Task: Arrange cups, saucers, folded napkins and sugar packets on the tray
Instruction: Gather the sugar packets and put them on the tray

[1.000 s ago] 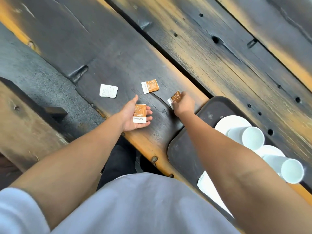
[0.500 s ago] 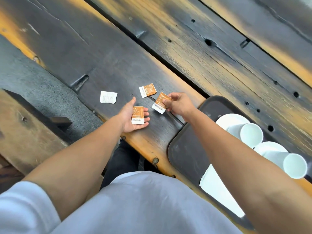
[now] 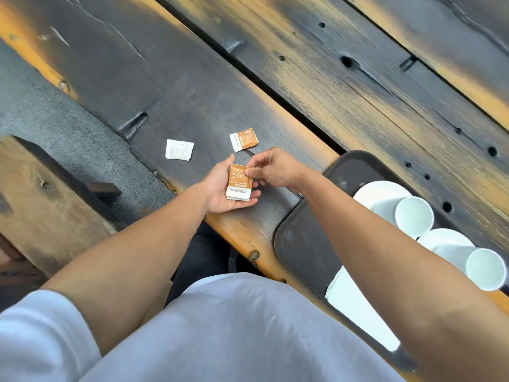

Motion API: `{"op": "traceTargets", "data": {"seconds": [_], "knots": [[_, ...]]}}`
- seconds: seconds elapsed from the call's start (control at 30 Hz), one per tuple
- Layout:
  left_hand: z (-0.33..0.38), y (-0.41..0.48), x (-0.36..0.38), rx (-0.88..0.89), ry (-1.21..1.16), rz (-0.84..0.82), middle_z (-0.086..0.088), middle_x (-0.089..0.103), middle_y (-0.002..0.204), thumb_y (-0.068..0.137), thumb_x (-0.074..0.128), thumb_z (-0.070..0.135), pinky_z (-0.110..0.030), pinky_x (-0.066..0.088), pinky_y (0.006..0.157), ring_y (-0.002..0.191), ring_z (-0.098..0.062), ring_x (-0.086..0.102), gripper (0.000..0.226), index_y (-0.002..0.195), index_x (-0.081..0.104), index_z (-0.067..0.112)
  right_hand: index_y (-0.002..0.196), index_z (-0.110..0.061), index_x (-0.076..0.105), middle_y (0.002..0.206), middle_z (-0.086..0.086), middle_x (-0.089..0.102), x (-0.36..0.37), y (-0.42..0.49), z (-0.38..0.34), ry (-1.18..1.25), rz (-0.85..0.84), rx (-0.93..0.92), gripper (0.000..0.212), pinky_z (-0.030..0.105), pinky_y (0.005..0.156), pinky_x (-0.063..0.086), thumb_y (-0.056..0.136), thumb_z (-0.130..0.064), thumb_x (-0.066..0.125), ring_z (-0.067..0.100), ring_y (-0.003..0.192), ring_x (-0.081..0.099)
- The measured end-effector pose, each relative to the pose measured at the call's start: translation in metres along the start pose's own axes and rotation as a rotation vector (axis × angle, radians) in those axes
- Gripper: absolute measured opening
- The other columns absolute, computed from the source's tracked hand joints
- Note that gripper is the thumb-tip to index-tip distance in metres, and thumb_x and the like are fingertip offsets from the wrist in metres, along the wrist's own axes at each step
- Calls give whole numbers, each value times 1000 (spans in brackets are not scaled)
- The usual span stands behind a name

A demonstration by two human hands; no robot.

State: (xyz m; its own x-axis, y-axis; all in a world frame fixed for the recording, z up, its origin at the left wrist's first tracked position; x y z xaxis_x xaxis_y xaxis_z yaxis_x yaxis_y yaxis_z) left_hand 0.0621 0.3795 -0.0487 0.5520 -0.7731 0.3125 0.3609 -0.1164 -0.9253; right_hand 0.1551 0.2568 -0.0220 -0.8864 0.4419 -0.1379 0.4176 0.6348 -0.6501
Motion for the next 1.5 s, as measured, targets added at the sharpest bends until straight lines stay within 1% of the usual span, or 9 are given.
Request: {"op": "traceTargets", "data": {"seconds": [0.17,0.23,0.33,0.5,0.67,0.83,1.2,1.4,1.5], "knots": [[-2,-4,-1,1,9,-33,-14,73,81,98,31,66,-46,55,86,80,-32,73,71,101,68,6,93,3,71,62,4,65,2,2,-2,-28,2,-24,8,14,51,44,90,-3,67,6,50,56],[-2,-6,-2,0,9,-47,-14,75,84,98,31,67,-46,56,83,79,-33,75,71,103,68,7,88,0,71,64,5,66,3,3,-2,-15,6,-35,3,17,54,46,88,-2,69,9,52,57],[-3,-8,-4,6,9,-58,-15,75,84,97,32,67,-46,56,82,80,-34,75,71,106,67,7,79,-8,69,67,7,68,6,3,-3,-3,5,-47,10,16,53,48,87,-2,71,10,52,59],[-7,-7,-9,-1,13,-67,-13,72,81,96,32,70,-45,57,80,78,-31,74,74,101,68,6,78,-9,69,70,7,69,10,-1,-4,-30,17,-47,10,16,54,47,86,-4,72,9,55,60],[-11,-8,-9,-13,0,-85,-12,68,76,96,32,70,-44,57,81,71,-28,70,73,89,66,6,82,-8,69,74,11,70,17,-3,2,-67,76,-41,7,22,69,52,83,-7,76,13,63,64],[-16,-5,-10,-21,-64,-91,-10,63,69,95,33,71,-40,59,75,63,-25,66,72,84,64,6,81,-11,66,65,0,64,25,-5,6,-86,134,-35,10,10,59,45,84,-7,75,6,57,59],[-15,1,-15,-38,-67,-81,-11,61,70,93,36,73,-38,59,72,56,-21,58,74,81,62,5,73,-15,61,58,-4,63,29,6,15,-89,155,19,19,22,67,47,83,-12,77,4,55,58],[-9,4,-17,-60,-86,-116,-10,58,71,93,35,73,-31,52,59,53,-19,51,78,62,63,7,69,-17,62,57,-7,61,24,17,16,-67,149,21,21,16,61,42,80,-15,81,-4,47,53],[-5,6,-20,-69,-55,-86,-10,61,72,93,35,73,-28,50,52,56,-20,55,74,76,62,7,72,-13,65,60,-6,63,18,26,16,-55,168,20,18,21,66,46,79,-14,81,2,54,54]]}}
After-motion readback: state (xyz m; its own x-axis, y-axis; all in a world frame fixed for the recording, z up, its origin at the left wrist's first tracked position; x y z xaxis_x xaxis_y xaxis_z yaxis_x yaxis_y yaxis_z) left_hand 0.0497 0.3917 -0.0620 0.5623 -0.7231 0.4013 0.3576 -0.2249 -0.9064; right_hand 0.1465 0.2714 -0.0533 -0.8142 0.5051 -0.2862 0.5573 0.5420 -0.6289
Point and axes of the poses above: each hand's wrist, its own y-axis towards the middle knuckle, its own x-axis out of the palm, z = x × y, the point moved 1 cm from there along y, towards the middle knuckle
